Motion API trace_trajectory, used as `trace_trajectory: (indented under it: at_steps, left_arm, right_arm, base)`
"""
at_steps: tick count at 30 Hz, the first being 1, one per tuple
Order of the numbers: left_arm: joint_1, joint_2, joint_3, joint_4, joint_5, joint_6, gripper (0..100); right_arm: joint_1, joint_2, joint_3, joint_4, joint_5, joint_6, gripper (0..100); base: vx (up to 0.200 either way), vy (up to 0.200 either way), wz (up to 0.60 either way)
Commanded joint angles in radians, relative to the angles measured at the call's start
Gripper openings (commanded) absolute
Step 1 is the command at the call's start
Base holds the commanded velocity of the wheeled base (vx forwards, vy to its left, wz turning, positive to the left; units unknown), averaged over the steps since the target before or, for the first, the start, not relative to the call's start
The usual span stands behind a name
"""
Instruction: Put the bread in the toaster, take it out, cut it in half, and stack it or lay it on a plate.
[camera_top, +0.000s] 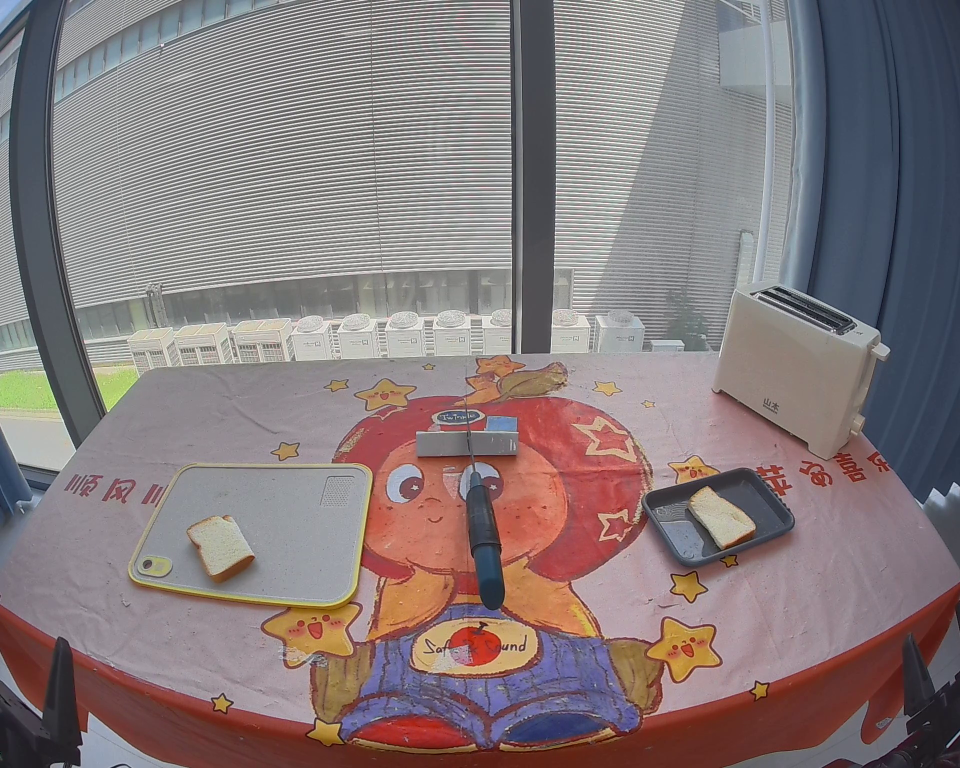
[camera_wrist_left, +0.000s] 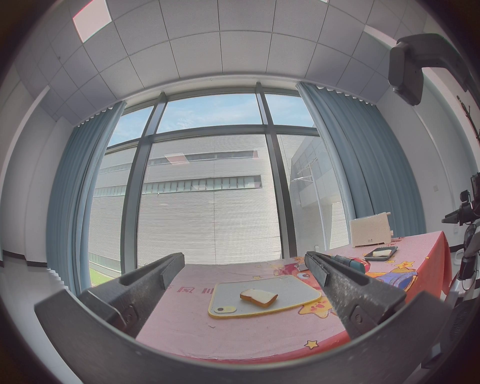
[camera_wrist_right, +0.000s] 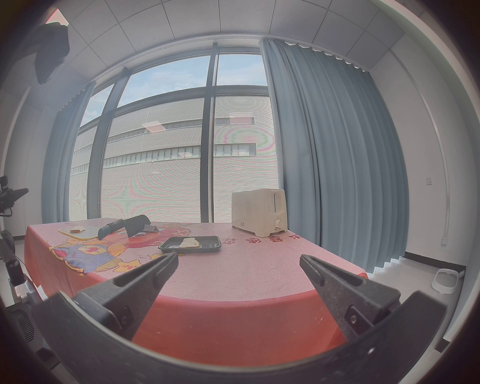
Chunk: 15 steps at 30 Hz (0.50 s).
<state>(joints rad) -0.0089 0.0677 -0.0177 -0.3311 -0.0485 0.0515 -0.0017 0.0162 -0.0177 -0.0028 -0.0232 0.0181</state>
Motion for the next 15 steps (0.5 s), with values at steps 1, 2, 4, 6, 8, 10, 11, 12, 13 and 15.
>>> trace_trajectory:
  at_steps: [1, 2, 4, 6, 8, 10, 11, 12, 13, 15]
  left_arm:
    - [-0.003, 0.072, -0.028, 0.007, -0.005, 0.002, 100]
    - [-0.003, 0.080, -0.034, 0.007, -0.005, 0.002, 100]
    - [-0.006, 0.119, -0.073, 0.009, -0.007, 0.007, 100]
    - [-0.008, 0.147, -0.102, 0.014, -0.008, 0.016, 100]
    - [-0.008, 0.159, -0.139, 0.043, -0.011, 0.019, 100]
    - [-0.009, 0.169, -0.182, 0.098, -0.017, 0.024, 100]
    - [-0.011, 0.172, -0.206, 0.138, -0.024, 0.030, 100]
    - [-0.011, 0.175, -0.226, 0.172, -0.028, 0.039, 100]
    - [-0.011, 0.178, -0.248, 0.211, -0.031, 0.051, 100]
    - [-0.011, 0.184, -0.272, 0.259, -0.036, 0.065, 100]
  right_arm:
    - [0.000, -0.016, 0.018, 0.000, 0.000, 0.000, 100]
    - [0.000, -0.016, 0.018, 0.000, 0.000, 0.000, 100]
    - [0.000, -0.016, 0.018, 0.000, 0.000, 0.000, 100]
    - [0.000, -0.016, 0.018, 0.000, 0.000, 0.000, 100]
    - [0.000, -0.016, 0.018, 0.000, 0.000, 0.000, 100]
    - [0.000, -0.016, 0.018, 0.000, 0.000, 0.000, 100]
    - [0.000, -0.016, 0.018, 0.000, 0.000, 0.000, 100]
    - [0.000, -0.016, 0.018, 0.000, 0.000, 0.000, 100]
    - [0.000, -0.016, 0.018, 0.000, 0.000, 0.000, 100]
    - [0.000, -0.016, 0.018, 0.000, 0.000, 0.000, 100]
  base:
    - [0.000, 0.000, 0.00]
    - [0.000, 0.000, 0.00]
    - [0.000, 0.000, 0.00]
    - [0.000, 0.000, 0.00]
    - [0.000, 0.000, 0.00]
    - [0.000, 0.000, 0.00]
    - [0.000, 0.000, 0.00]
    - [0.000, 0.000, 0.00]
    - [0.000, 0.000, 0.00]
    - [0.000, 0.000, 0.00]
